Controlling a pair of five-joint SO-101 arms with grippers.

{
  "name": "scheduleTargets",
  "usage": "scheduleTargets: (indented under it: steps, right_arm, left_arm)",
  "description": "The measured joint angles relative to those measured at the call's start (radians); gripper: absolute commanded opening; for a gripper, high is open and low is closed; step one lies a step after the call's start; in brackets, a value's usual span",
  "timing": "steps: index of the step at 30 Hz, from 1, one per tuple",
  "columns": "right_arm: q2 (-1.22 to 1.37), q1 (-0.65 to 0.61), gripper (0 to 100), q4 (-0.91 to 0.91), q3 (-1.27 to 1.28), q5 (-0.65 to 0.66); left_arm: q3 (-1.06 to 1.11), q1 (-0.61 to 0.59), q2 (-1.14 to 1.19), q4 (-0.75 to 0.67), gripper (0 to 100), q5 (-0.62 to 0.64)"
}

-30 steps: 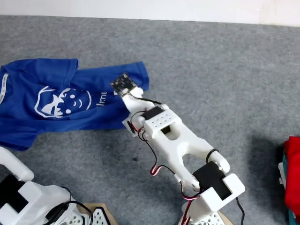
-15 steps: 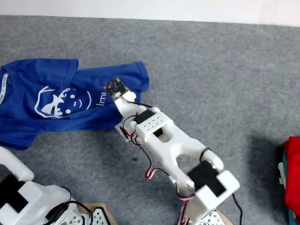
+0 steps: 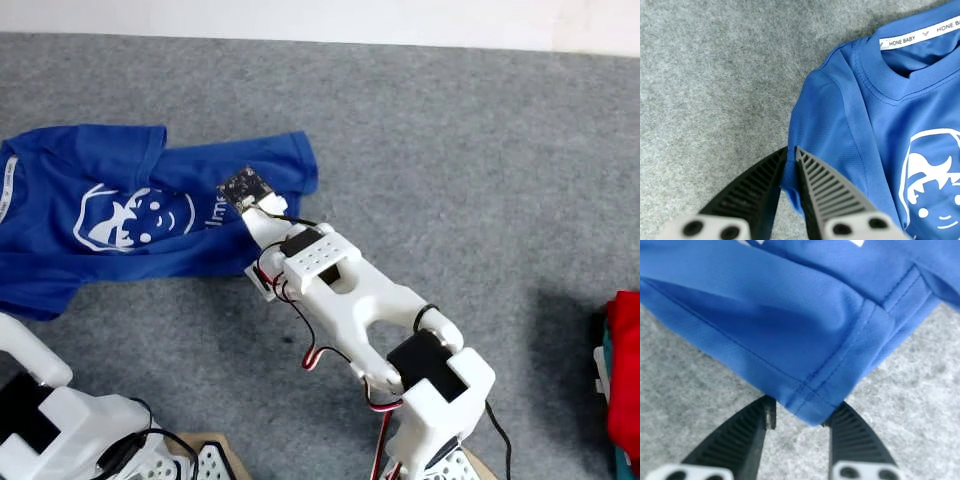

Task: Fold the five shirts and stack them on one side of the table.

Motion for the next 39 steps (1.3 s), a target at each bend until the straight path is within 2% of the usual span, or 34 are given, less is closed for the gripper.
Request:
scheduleTargets:
  steps: [24,29,39]
  right_arm:
    - [0.0,0.017,16.2,0.002,-0.058,0.0]
    - [-0.066,0.075,25.6,0.052,-0.058,0.0]
    - [-0.069,0.049,25.5,0.041,-0.058,0.0]
  left_arm:
    - [0.037,0.052,0.0,0.0,3,0.0]
    - [0.037,0.052,0.0,0.0,3,0.0]
    - [0.037,0.061,0.0,0.0,3,0.0]
